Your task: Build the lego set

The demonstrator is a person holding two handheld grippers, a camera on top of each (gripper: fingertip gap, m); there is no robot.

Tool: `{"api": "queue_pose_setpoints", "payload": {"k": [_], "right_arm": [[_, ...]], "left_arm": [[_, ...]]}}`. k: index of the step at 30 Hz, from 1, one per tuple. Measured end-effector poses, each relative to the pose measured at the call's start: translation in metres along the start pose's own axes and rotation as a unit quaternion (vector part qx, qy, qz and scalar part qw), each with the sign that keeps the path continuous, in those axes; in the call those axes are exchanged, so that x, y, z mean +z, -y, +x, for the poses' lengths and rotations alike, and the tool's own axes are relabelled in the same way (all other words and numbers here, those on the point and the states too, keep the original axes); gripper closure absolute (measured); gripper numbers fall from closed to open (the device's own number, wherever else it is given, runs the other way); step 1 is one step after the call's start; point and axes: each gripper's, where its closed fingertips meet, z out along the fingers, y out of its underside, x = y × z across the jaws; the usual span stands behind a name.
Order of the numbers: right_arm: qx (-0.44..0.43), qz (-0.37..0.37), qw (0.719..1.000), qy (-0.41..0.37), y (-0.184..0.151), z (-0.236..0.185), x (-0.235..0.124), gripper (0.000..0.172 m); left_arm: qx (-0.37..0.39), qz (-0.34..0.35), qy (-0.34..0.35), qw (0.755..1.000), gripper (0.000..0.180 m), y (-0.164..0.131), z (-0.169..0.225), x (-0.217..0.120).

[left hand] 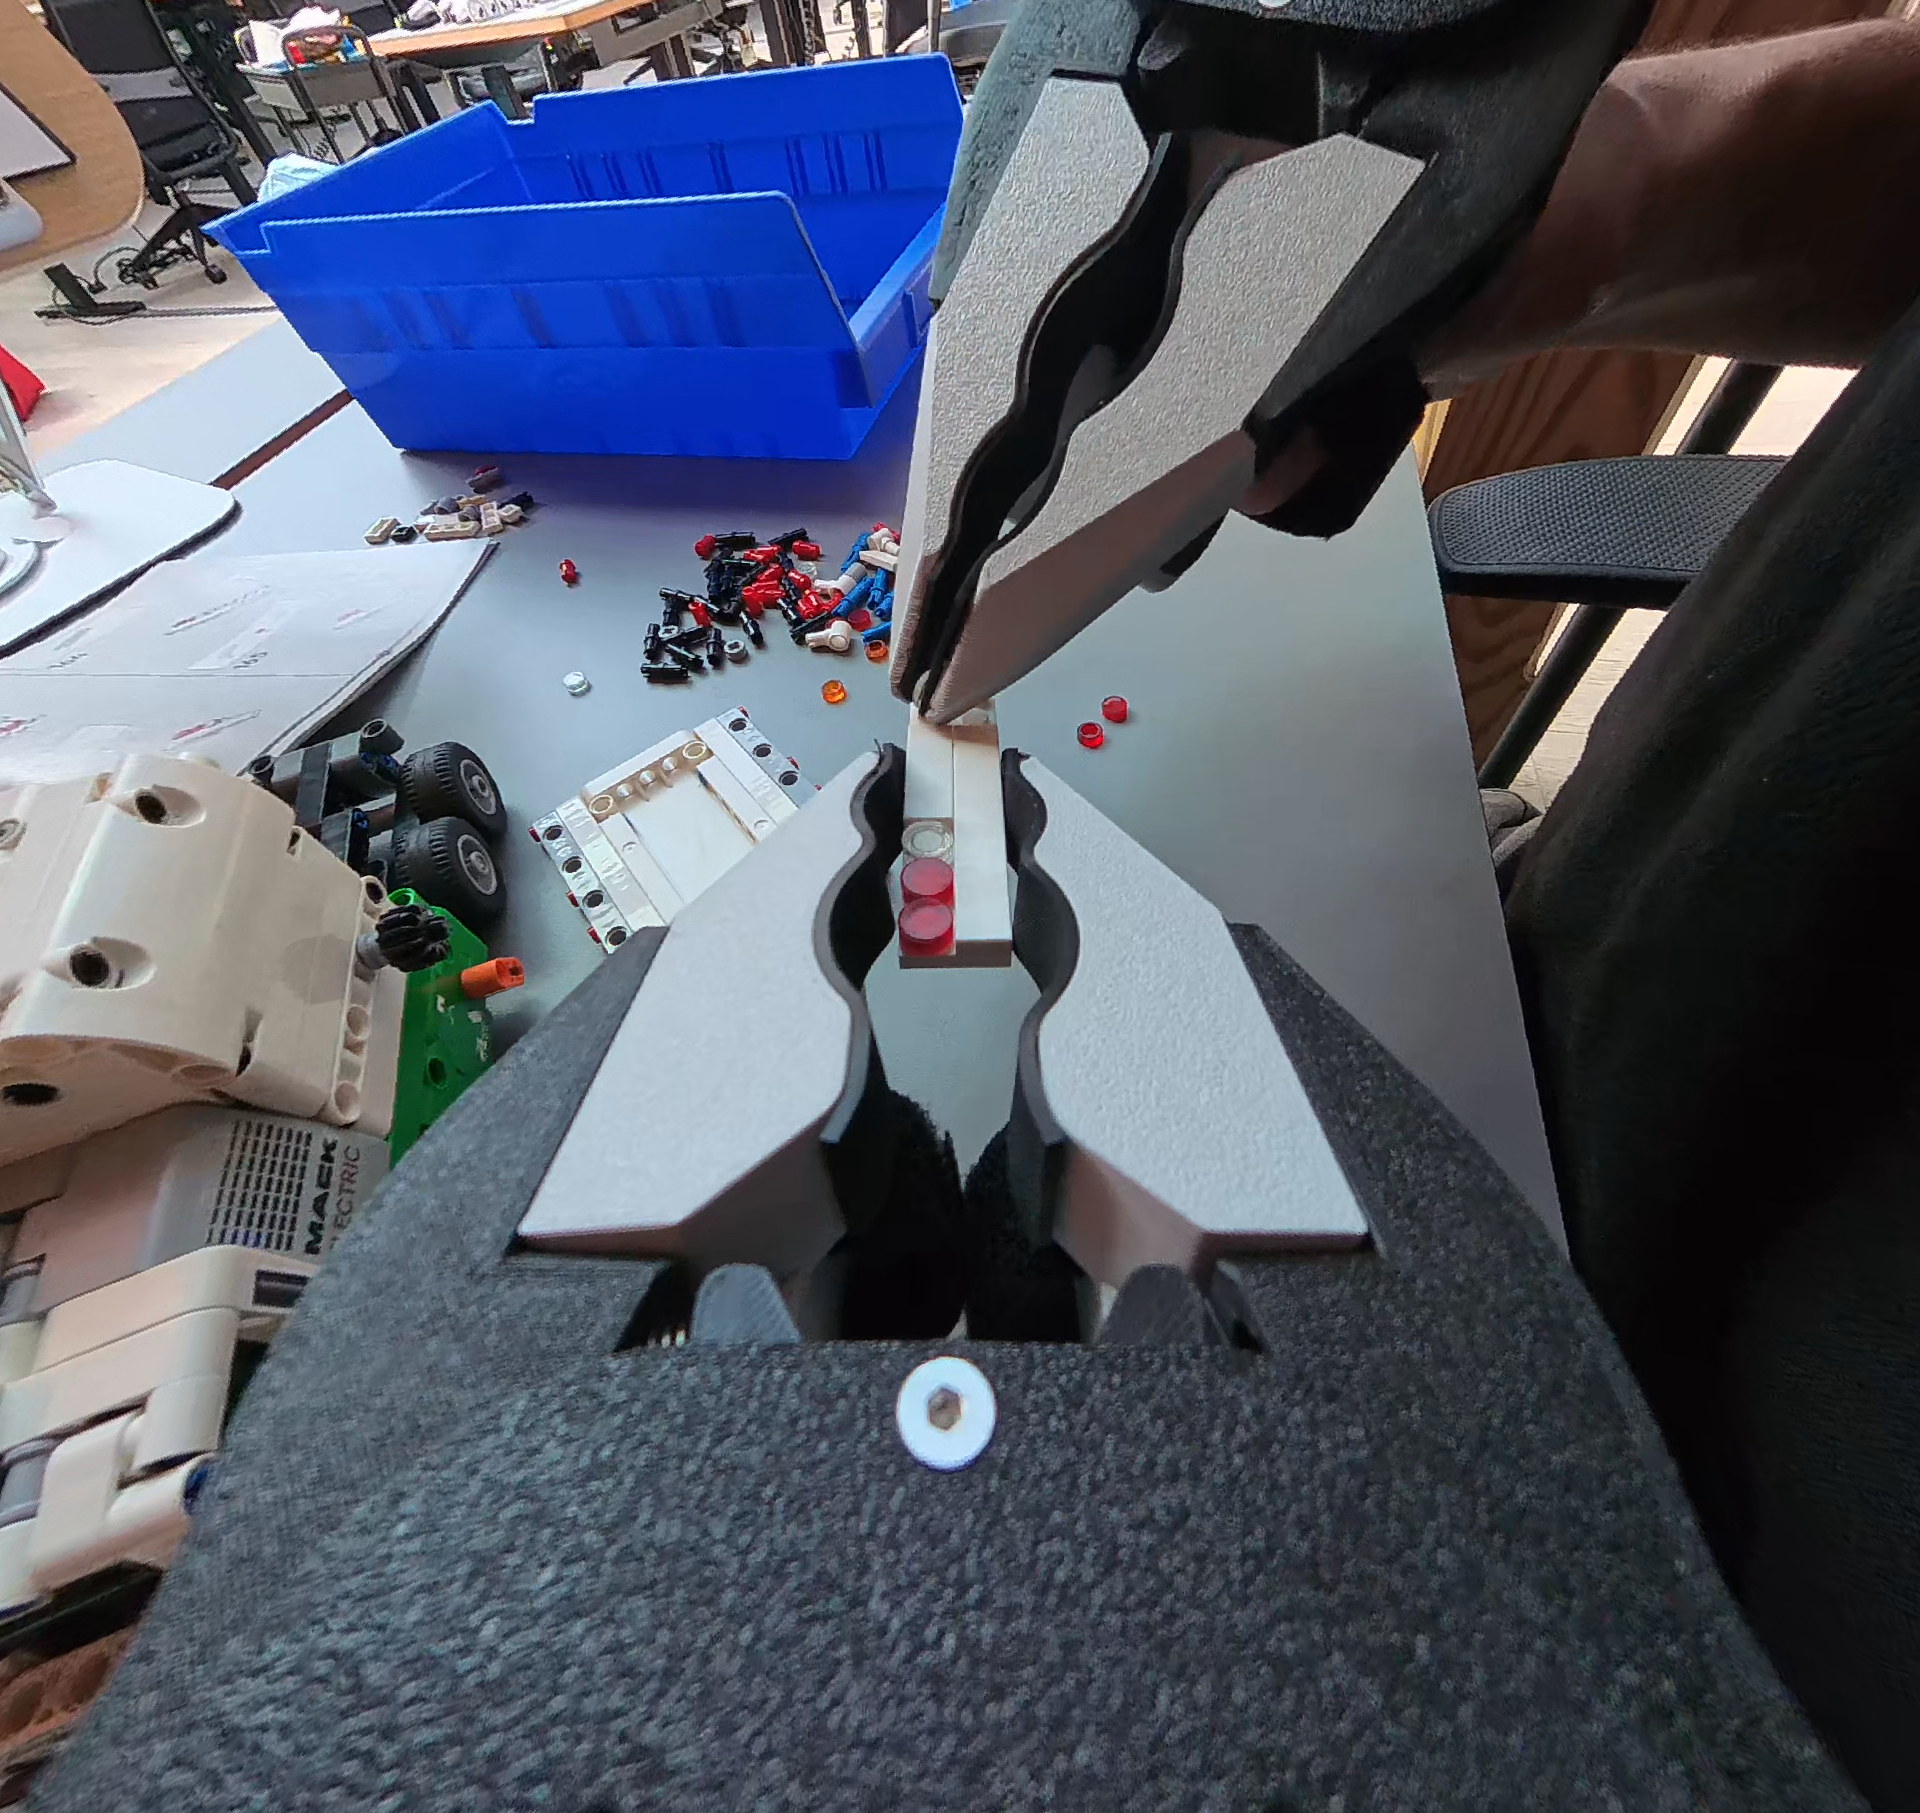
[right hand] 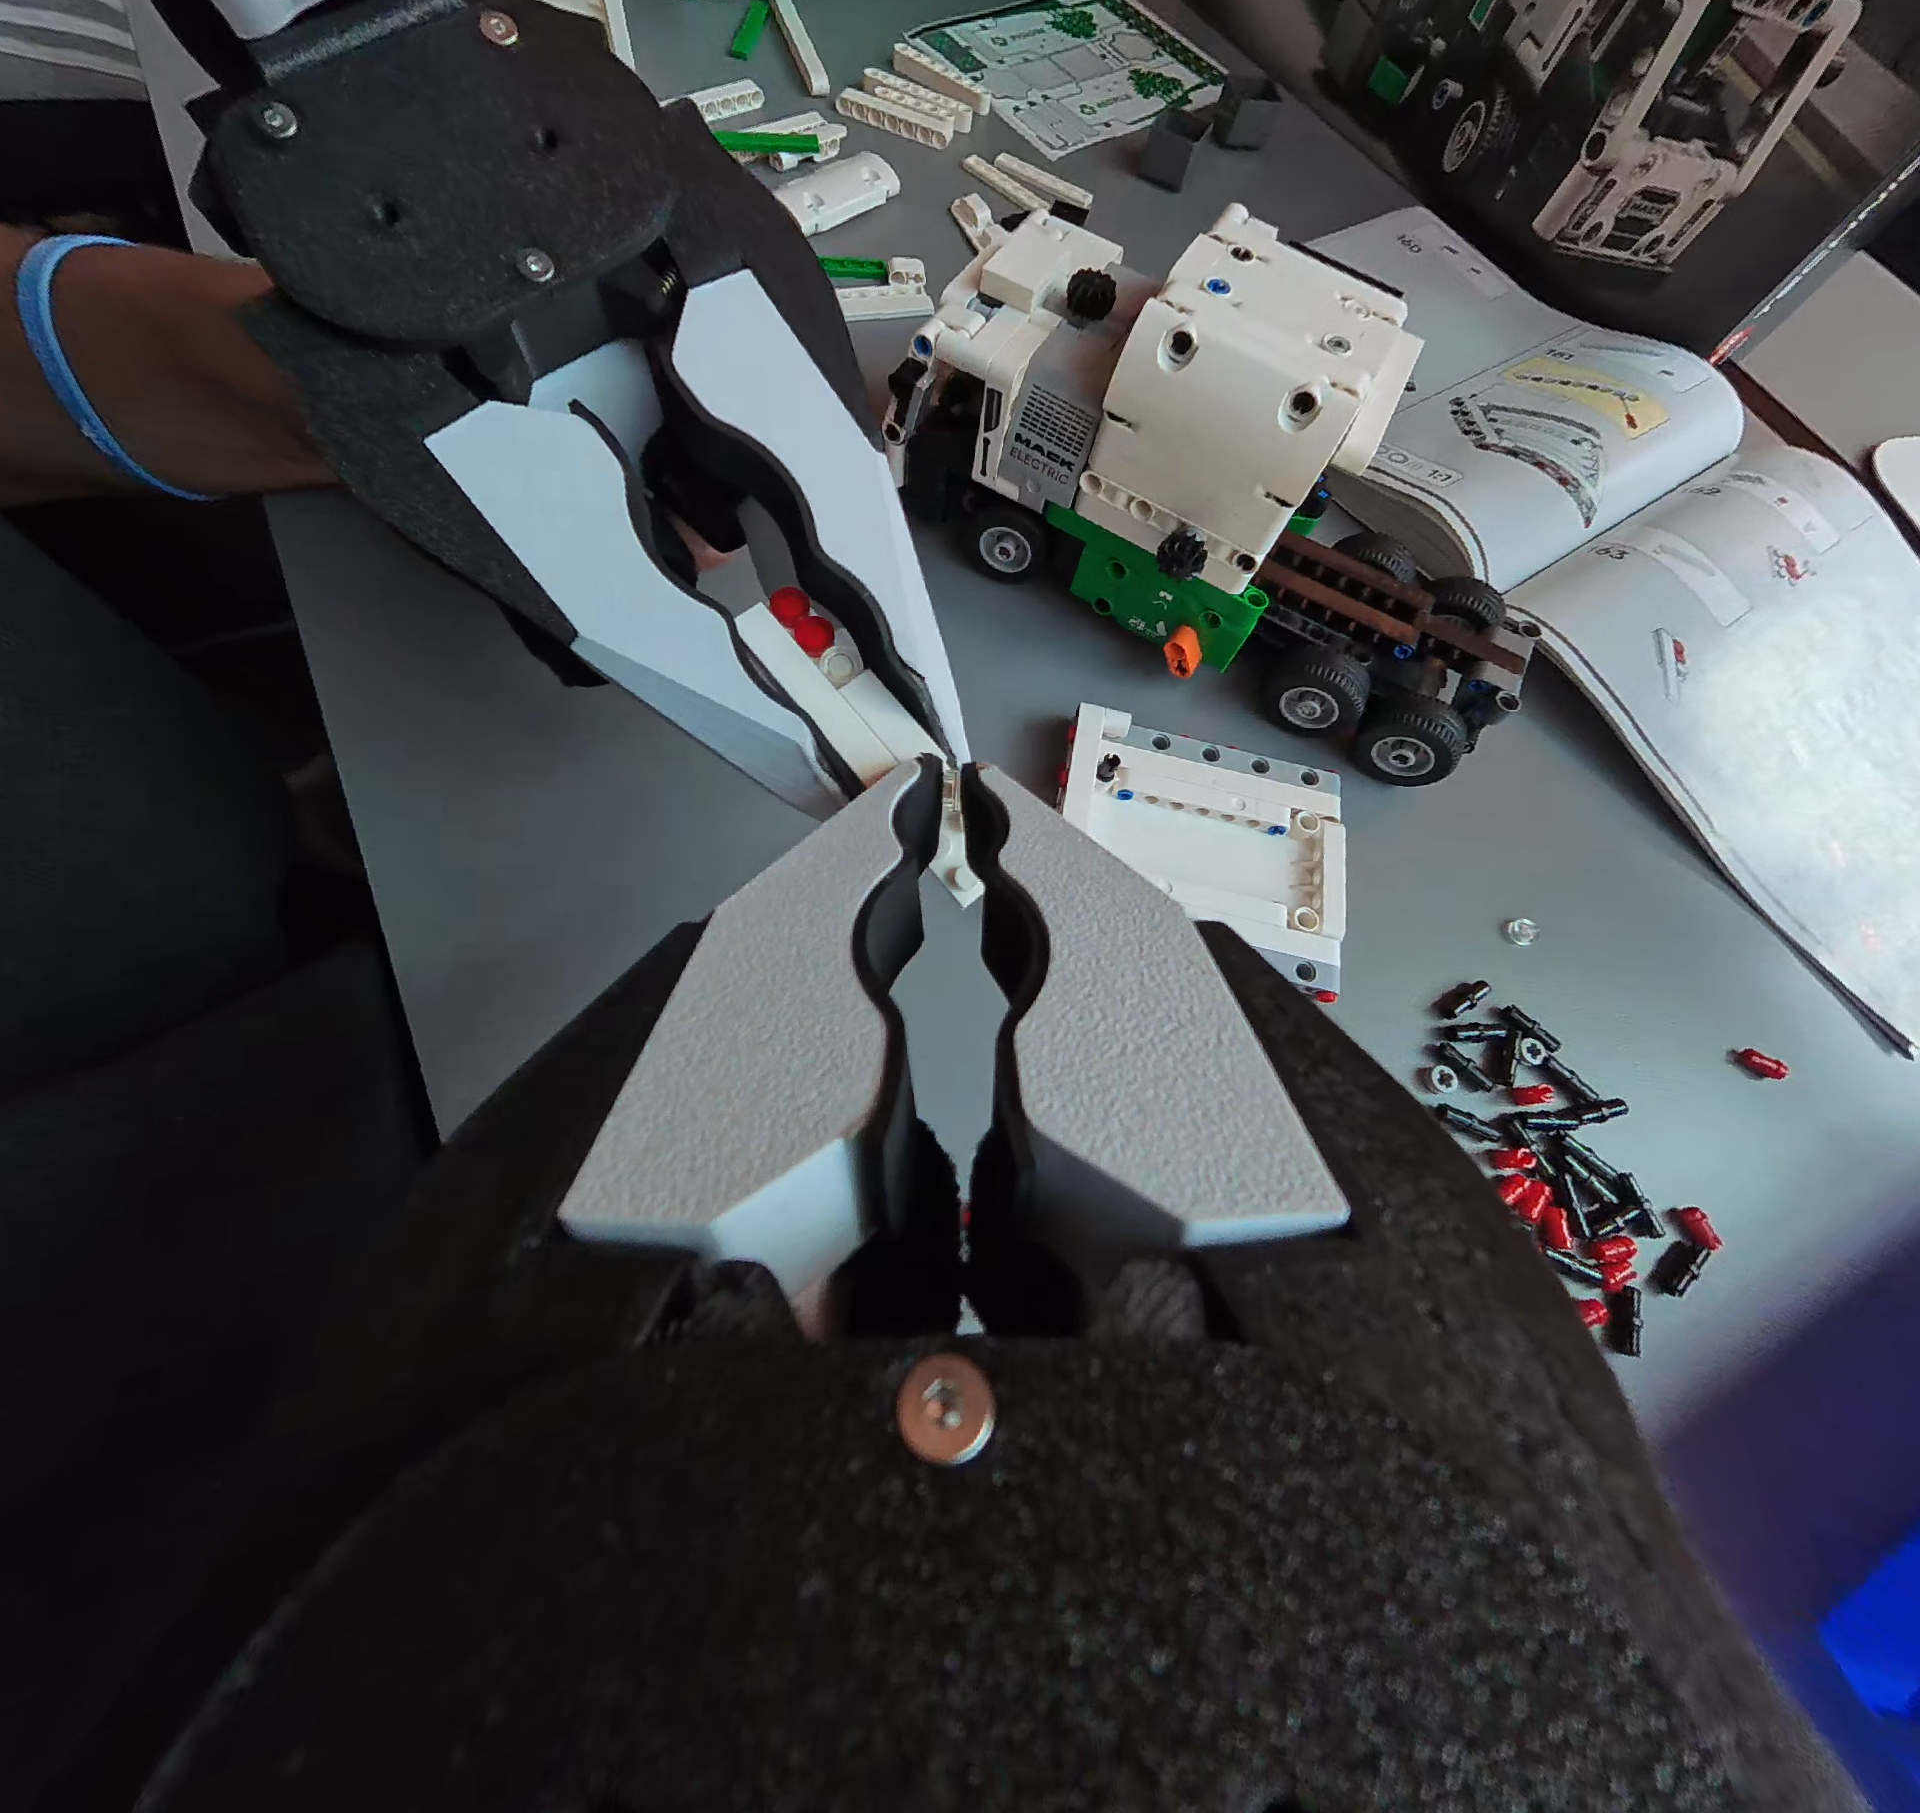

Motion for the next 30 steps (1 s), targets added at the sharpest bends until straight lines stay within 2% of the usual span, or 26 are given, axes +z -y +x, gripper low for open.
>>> {"api": "queue_pose_setpoints", "payload": {"k": [30], "right_arm": [[0.012, 0.01, 1.0, -0.003, 0.0032, 0.0014, -0.0024, 0.165]], "left_arm": [[-0.022, 0.008, -0.009, 1.0, 0.164, 0.0017, -0.0007, -0.0016]]}}
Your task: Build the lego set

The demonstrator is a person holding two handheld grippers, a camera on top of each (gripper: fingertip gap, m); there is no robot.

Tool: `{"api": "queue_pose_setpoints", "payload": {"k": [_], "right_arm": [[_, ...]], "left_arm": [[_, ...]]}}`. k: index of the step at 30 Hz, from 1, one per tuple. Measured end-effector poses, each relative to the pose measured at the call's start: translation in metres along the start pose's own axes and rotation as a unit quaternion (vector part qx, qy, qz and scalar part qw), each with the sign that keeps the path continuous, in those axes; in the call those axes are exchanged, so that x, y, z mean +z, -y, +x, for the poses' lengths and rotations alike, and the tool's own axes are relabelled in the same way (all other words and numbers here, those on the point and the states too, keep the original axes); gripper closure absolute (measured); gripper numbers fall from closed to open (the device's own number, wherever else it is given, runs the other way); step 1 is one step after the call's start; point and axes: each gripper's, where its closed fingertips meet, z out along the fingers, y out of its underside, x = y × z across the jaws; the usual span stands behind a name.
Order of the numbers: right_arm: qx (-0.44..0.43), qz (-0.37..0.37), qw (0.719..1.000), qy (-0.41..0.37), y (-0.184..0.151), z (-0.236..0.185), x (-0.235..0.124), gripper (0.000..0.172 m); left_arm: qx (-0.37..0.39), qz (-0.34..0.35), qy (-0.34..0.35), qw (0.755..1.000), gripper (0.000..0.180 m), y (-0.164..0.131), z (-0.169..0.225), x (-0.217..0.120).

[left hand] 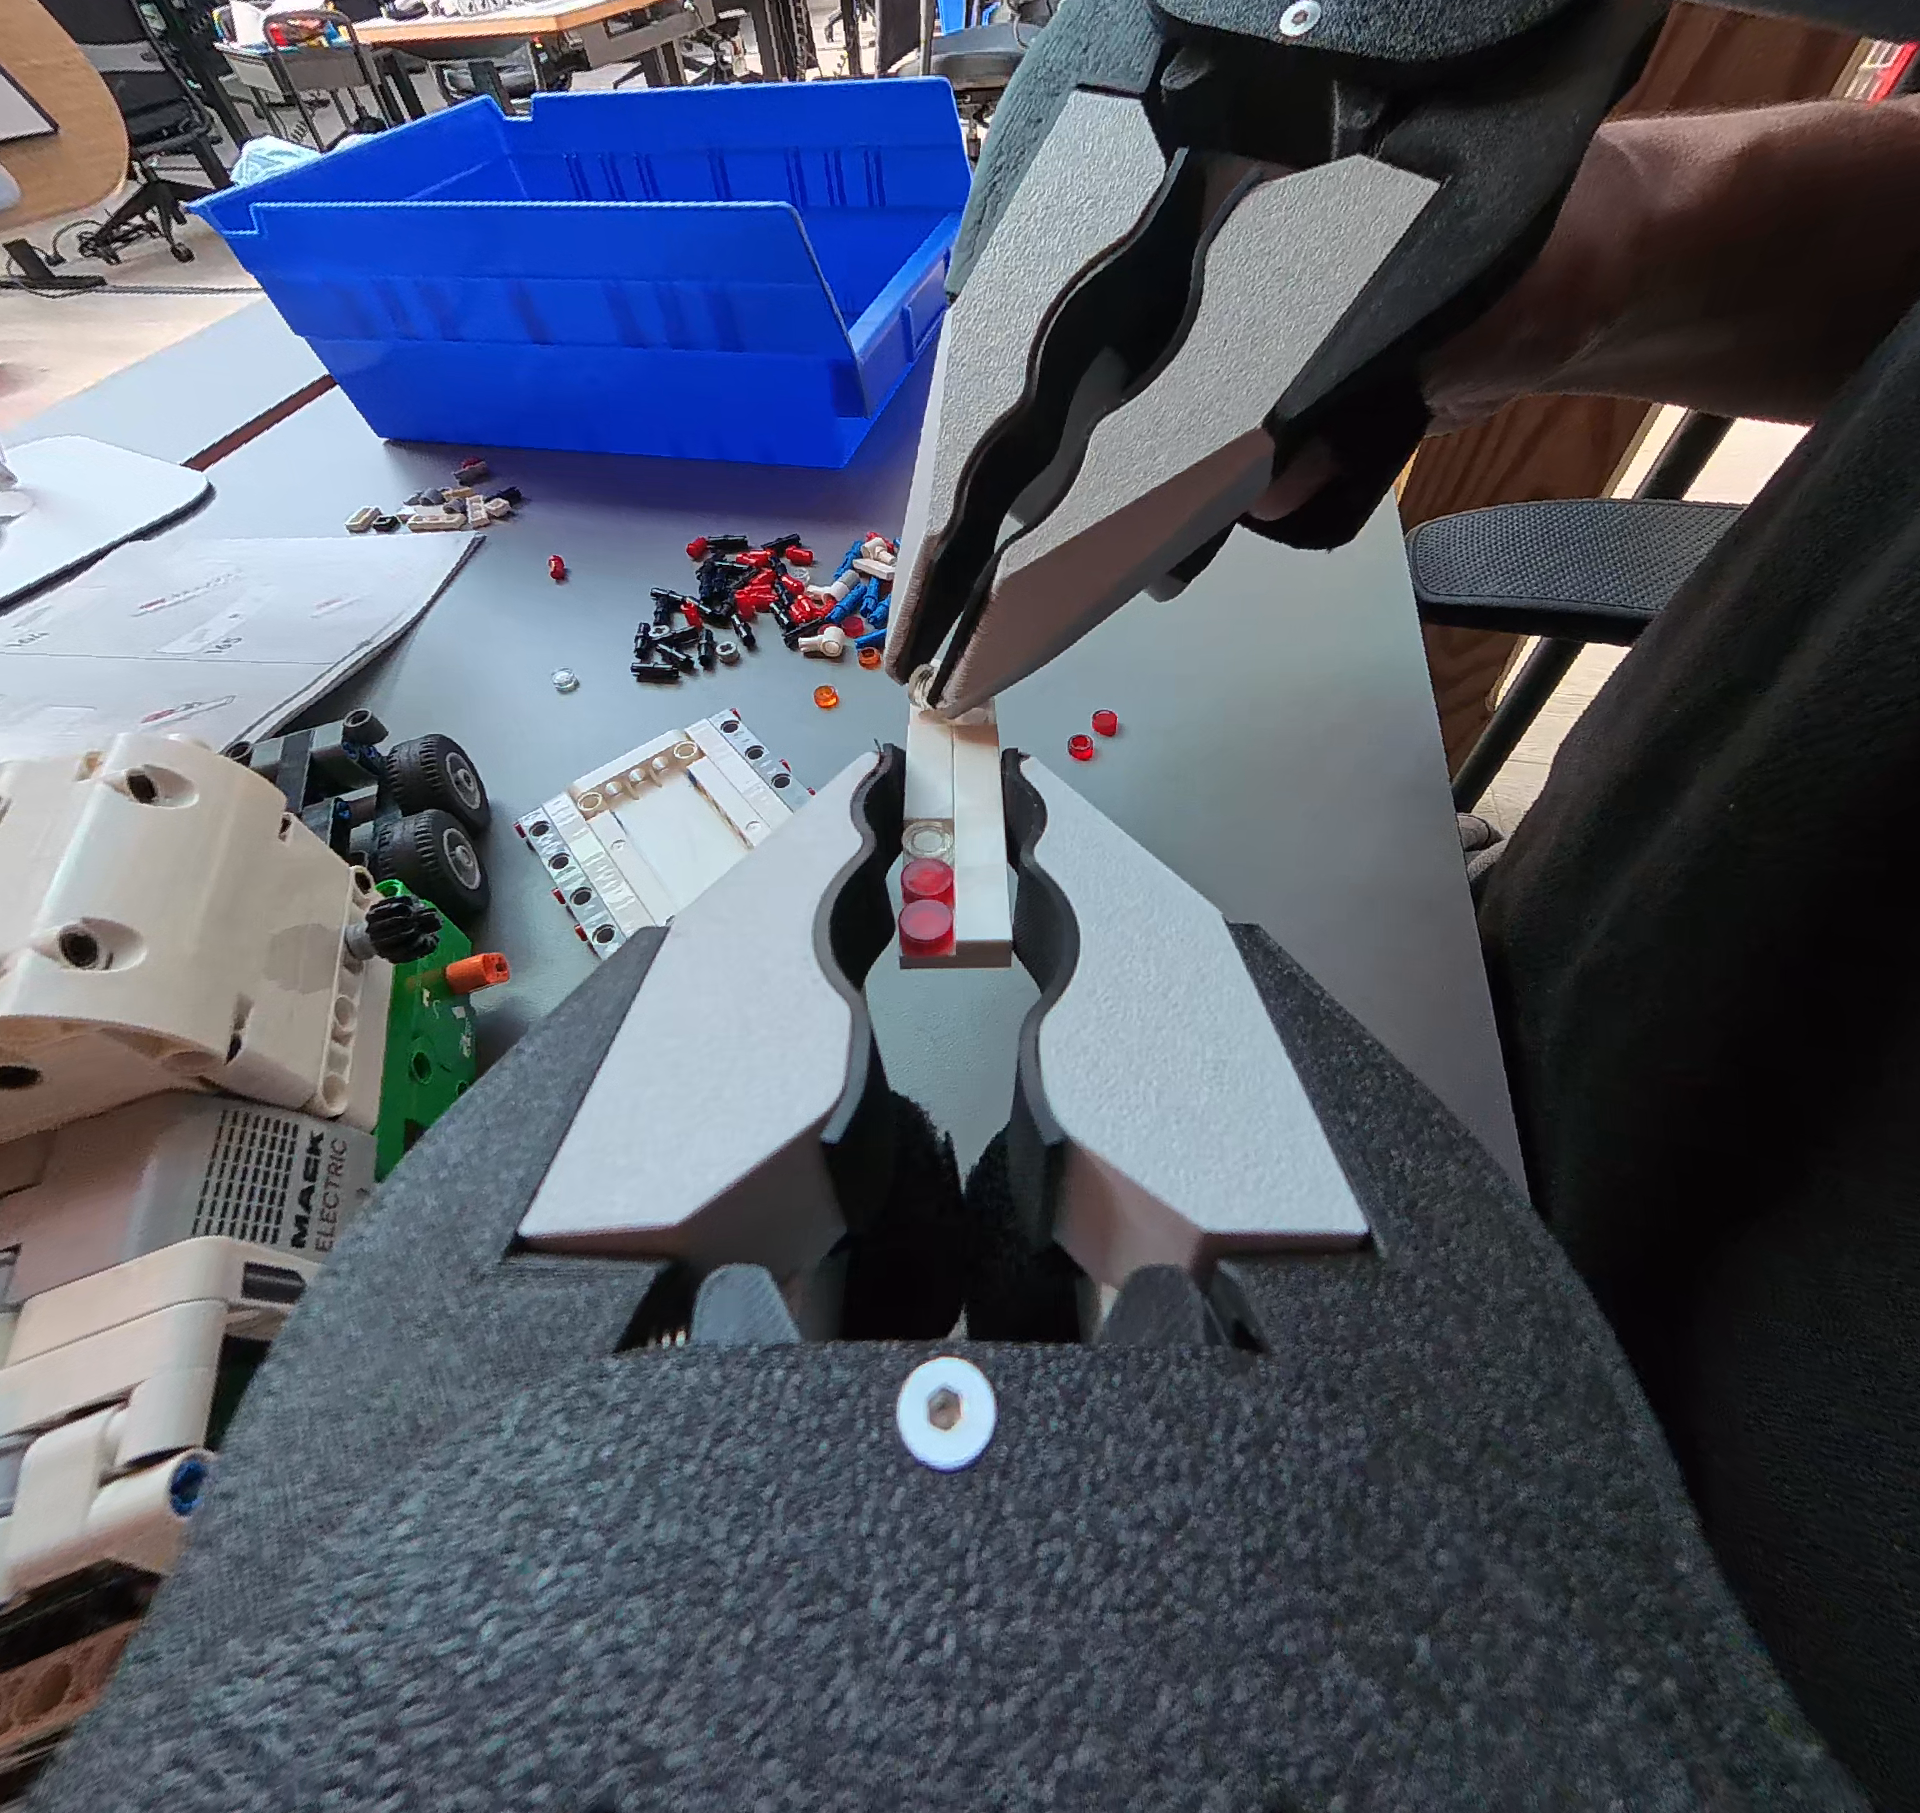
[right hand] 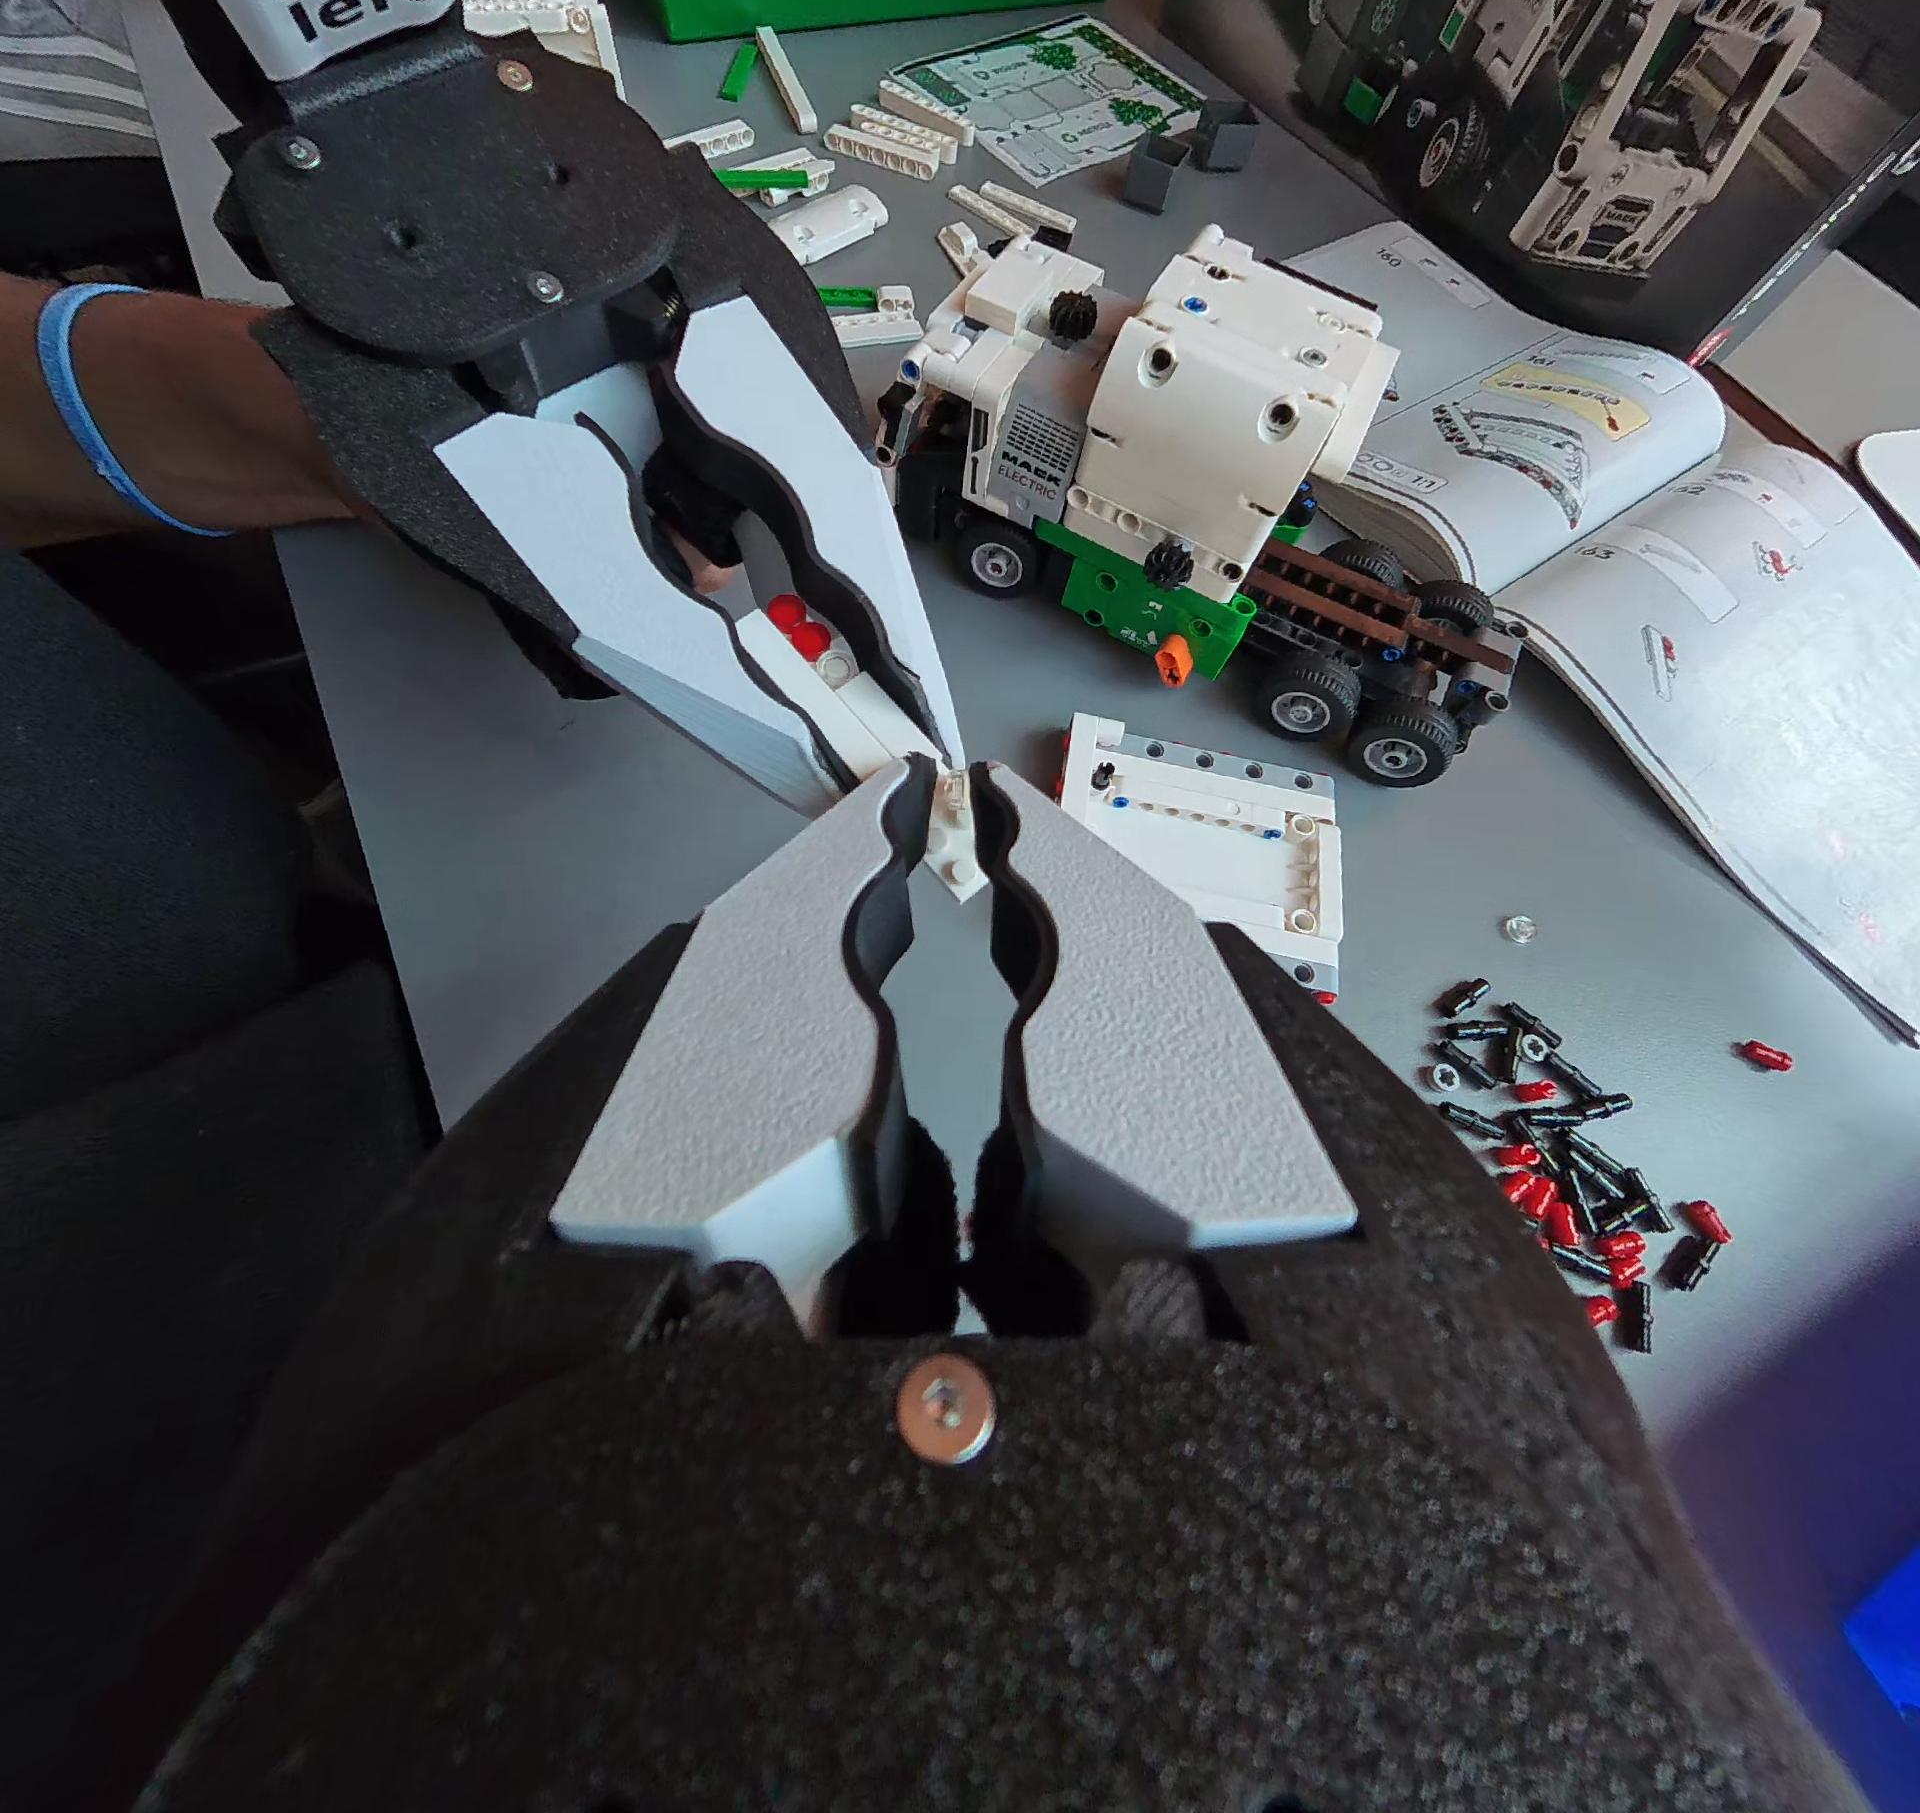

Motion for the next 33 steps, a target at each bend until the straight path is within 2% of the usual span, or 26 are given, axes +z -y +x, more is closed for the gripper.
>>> {"api": "queue_pose_setpoints", "payload": {"k": [9, 15, 22, 33], "right_arm": [[-0.013, -0.004, 1.0, -0.011, -0.0021, 0.001, -0.0006, 0.17], [-0.068, -0.027, 0.996, -0.047, -0.0062, 0.0042, 0.0022, 0.17], [-0.021, -0.018, 0.999, -0.016, -0.0056, 0.0001, 0.0023, 0.166], [-0.028, -0.015, 0.999, -0.013, -0.0031, -0.0031, 0.0018, 0.166]], "left_arm": [[-0.002, -0.001, 0.002, 1.0, 0.164, -0.0007, -0.0014, -0.0002], [0.007, -0.012, 0.004, 1.0, 0.164, -0.0045, -0.0003, 0.0018], [0.008, -0.008, 0.005, 1.0, 0.164, -0.003, -0.0004, 0.0009], [0.011, -0.008, 0.008, 1.0, 0.164, -0.003, -0.0009, 0.0005]]}}
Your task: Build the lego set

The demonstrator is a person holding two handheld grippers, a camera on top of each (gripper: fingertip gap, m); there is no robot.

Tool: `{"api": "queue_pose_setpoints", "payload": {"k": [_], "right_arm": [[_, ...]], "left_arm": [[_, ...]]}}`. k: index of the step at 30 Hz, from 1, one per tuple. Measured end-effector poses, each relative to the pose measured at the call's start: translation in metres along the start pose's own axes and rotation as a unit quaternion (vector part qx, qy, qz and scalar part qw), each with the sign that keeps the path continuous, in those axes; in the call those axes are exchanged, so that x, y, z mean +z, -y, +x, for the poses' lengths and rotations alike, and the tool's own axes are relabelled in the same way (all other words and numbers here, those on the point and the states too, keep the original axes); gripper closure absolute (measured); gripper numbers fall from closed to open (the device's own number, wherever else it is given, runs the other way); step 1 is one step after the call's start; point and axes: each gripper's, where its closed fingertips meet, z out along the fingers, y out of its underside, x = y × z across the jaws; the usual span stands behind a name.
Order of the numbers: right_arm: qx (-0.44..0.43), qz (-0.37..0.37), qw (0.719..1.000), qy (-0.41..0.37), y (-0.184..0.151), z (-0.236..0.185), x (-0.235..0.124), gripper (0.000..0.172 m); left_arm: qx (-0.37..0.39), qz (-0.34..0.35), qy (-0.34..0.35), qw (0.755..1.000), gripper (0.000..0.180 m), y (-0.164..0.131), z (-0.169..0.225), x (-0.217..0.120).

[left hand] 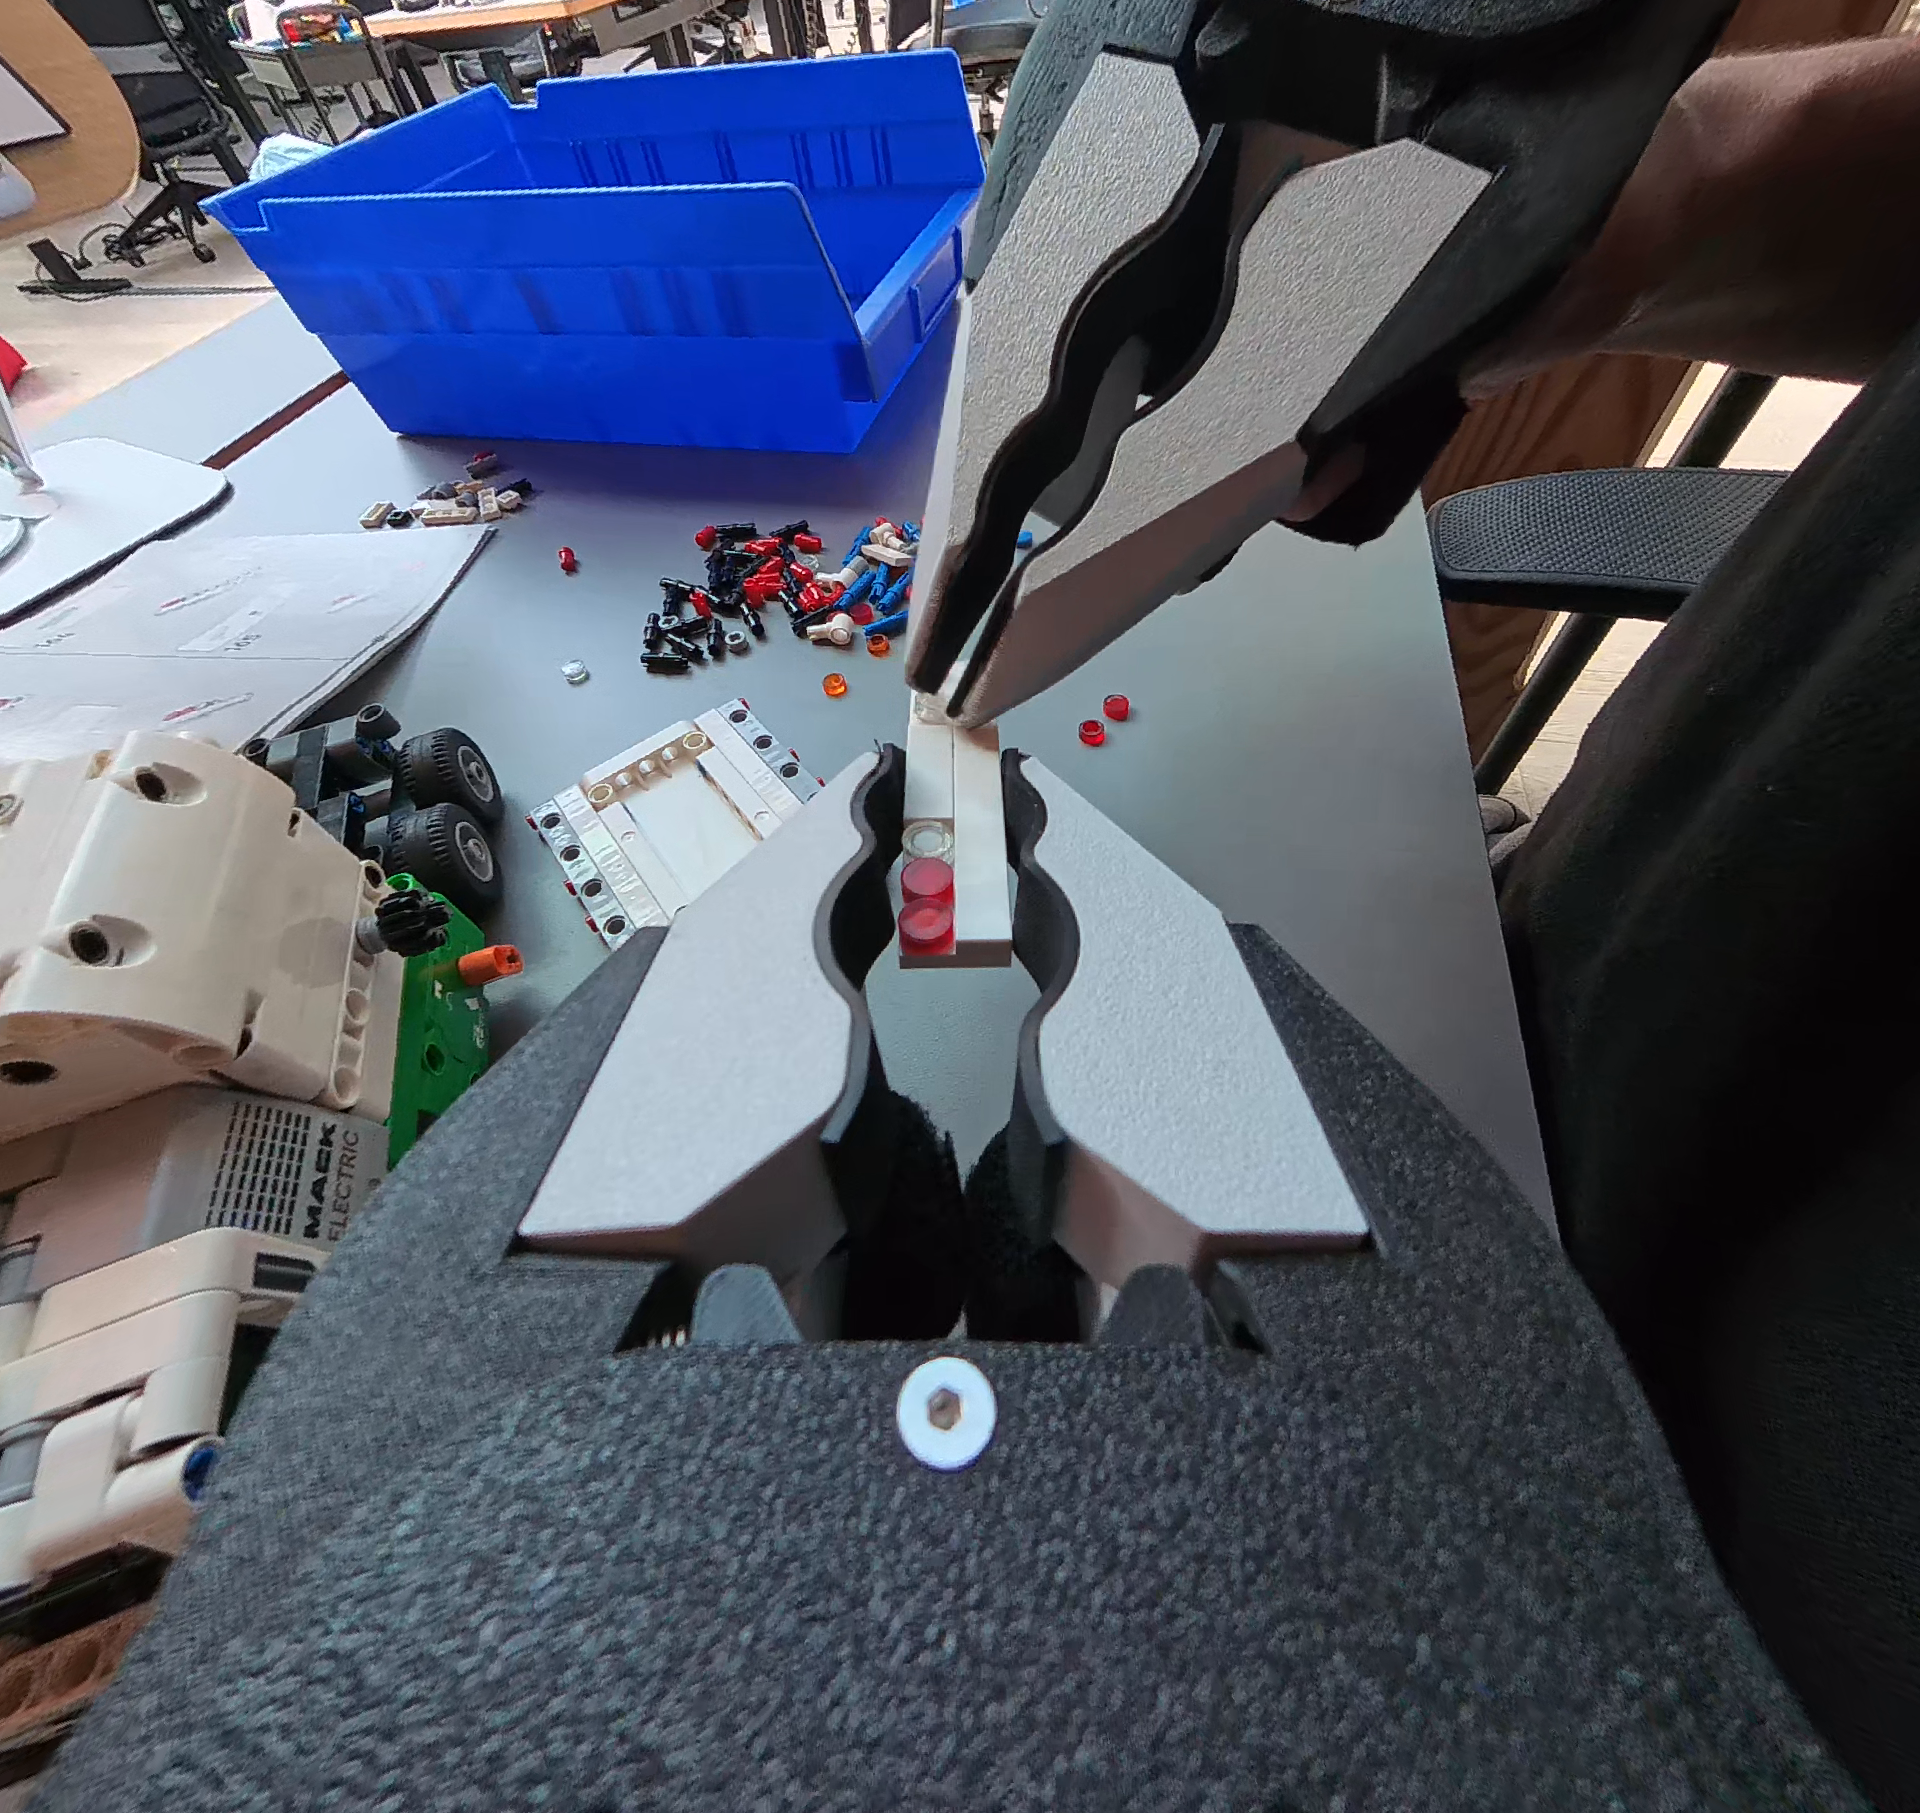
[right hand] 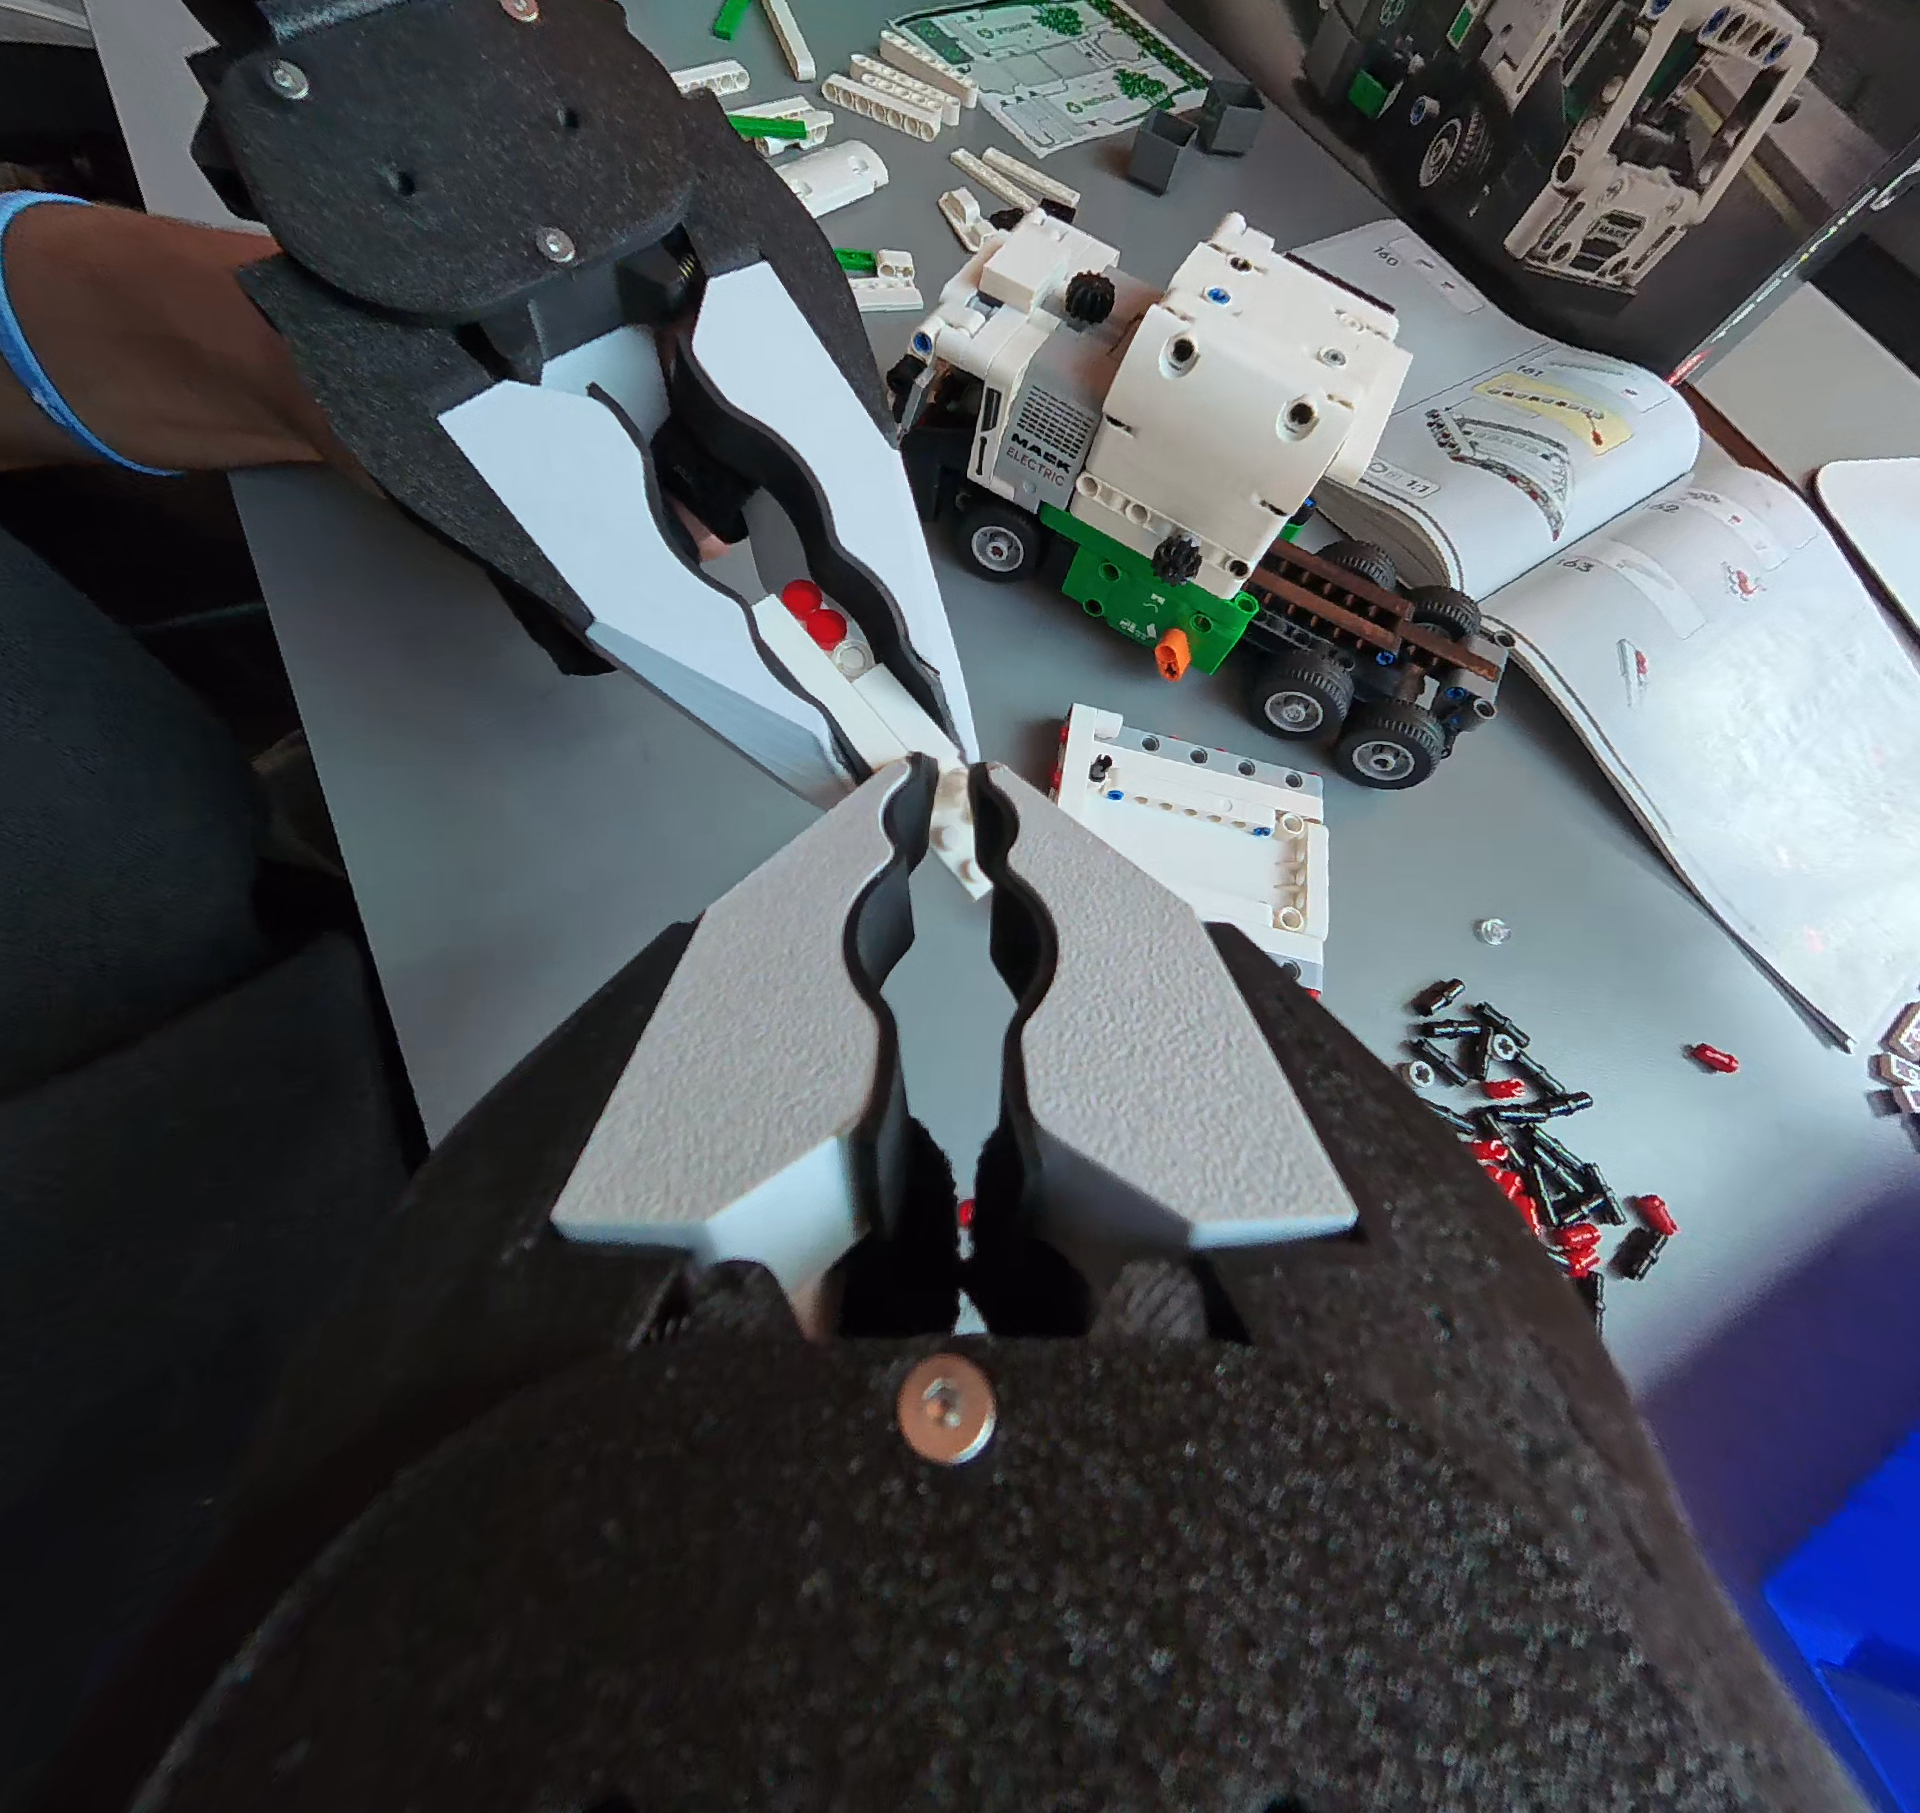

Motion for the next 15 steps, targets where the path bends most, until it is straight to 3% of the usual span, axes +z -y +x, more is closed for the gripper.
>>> {"api": "queue_pose_setpoints", "payload": {"k": [6, 8, 10, 12, 15], "right_arm": [[0.01, 0.019, 1.0, 0.002, 0.007, 0.001, -0.004, 0.165], [0.056, 0.052, 0.997, 0.007, 0.014, 0.008, -0.01, 0.162], [0.157, 0.08, 0.983, 0.046, 0.015, 0.016, -0.014, 0.152], [0.3, 0.105, 0.936, 0.151, 0.016, 0.014, -0.017, 0.14], [0.463, 0.138, 0.828, 0.283, 0.018, 0.013, -0.022, 0.139]], "left_arm": [[0.0, 0.003, -0.001, 1.0, 0.164, 0.001, 0.0, -0.001], [0.001, 0.008, 0.001, 1.0, 0.164, 0.003, 0.0, -0.002], [0.005, 0.017, -0.001, 1.0, 0.164, 0.006, 0.001, -0.004], [0.011, 0.028, -0.002, 1.0, 0.164, 0.01, 0.003, -0.006], [0.018, 0.041, -0.005, 0.999, 0.164, 0.014, 0.006, -0.009]]}}
